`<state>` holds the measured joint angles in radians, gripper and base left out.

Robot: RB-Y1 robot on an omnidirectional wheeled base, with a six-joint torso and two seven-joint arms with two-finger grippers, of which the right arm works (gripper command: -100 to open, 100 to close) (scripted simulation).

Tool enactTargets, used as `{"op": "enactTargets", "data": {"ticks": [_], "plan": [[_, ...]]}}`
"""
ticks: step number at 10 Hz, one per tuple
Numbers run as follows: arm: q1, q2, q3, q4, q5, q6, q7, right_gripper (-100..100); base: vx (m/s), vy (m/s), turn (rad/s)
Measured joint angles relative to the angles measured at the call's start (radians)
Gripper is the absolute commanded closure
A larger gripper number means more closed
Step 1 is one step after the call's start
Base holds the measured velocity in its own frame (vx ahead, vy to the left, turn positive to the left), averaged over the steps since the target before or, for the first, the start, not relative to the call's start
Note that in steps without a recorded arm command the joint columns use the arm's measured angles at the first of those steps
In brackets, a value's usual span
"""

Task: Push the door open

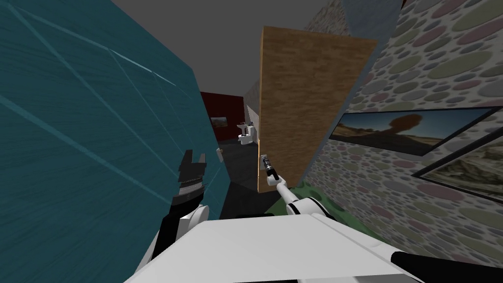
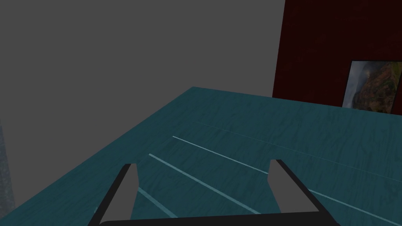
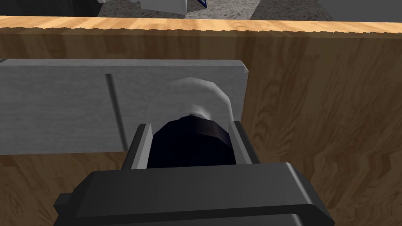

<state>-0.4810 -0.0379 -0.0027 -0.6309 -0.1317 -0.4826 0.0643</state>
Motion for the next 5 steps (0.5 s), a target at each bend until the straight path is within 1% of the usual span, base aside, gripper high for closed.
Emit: {"op": "enactTargets", "data": {"ticks": [2, 3, 4, 5], "plan": [[0.015, 0.0, -0.003, -0.013, 0.003, 0.009, 0.005, 100, 0.18, 0.005, -0.055], [-0.004, -0.002, -0.007, 0.023, 0.003, -0.01, 0.007, 100, 0.134, -0.003, -0.002], [0.004, -0.004, -0.009, 0.002, 0.004, -0.009, 0.009, 100, 0.074, -0.01, -0.003], [-0.002, -0.004, -0.011, -0.004, 0.004, -0.005, 0.011, 100, 0.054, -0.013, -0.037]]}}
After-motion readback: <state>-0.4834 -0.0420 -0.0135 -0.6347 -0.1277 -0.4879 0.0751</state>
